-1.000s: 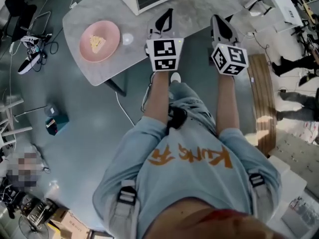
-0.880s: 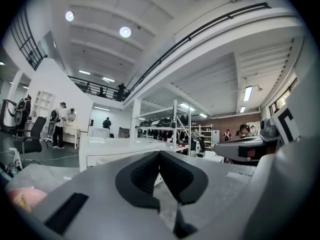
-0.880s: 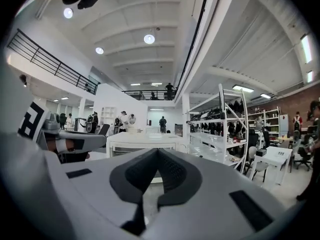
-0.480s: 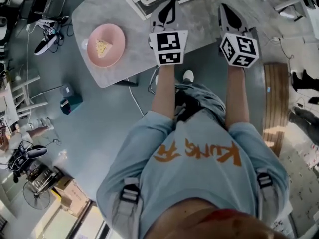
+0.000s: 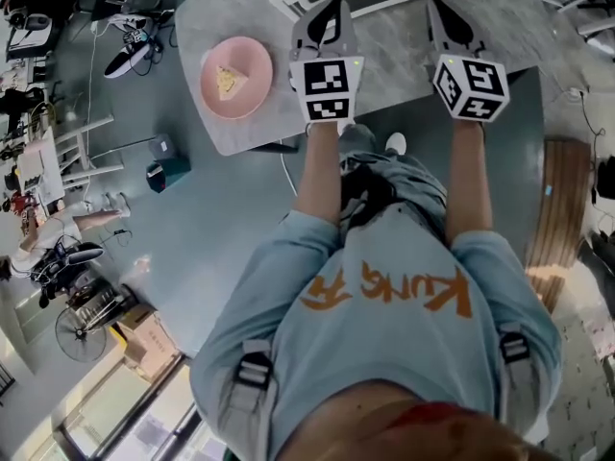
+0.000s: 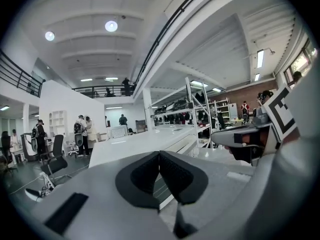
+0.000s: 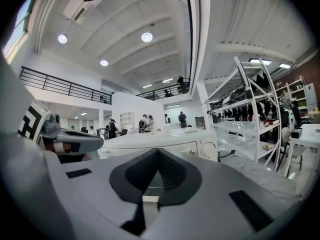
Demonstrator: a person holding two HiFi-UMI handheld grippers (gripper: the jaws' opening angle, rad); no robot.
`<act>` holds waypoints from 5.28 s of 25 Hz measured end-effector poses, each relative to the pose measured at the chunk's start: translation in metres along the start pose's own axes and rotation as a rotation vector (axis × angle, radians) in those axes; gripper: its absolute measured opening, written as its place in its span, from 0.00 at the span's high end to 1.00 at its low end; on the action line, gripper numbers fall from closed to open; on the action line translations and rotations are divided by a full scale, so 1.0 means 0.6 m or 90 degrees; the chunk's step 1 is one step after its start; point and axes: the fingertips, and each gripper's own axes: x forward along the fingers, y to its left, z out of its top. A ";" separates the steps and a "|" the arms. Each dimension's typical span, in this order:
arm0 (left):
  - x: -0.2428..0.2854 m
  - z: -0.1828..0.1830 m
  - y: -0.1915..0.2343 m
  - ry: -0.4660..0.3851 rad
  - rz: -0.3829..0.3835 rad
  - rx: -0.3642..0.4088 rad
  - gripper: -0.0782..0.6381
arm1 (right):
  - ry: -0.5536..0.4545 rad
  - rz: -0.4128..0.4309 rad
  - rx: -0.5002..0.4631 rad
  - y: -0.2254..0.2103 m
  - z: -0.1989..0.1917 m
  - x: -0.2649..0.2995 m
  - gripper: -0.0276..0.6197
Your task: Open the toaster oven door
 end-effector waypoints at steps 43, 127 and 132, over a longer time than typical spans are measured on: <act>0.096 -0.098 -0.029 0.265 -0.179 0.345 0.73 | 0.322 0.448 -0.737 0.074 -0.090 0.133 0.69; -0.068 -0.413 -0.292 0.328 -0.191 0.461 0.48 | 0.329 0.311 -0.825 0.048 -0.439 -0.122 0.54; -0.076 -0.442 -0.303 0.339 -0.206 0.472 0.43 | 0.345 0.355 -0.819 0.051 -0.468 -0.137 0.40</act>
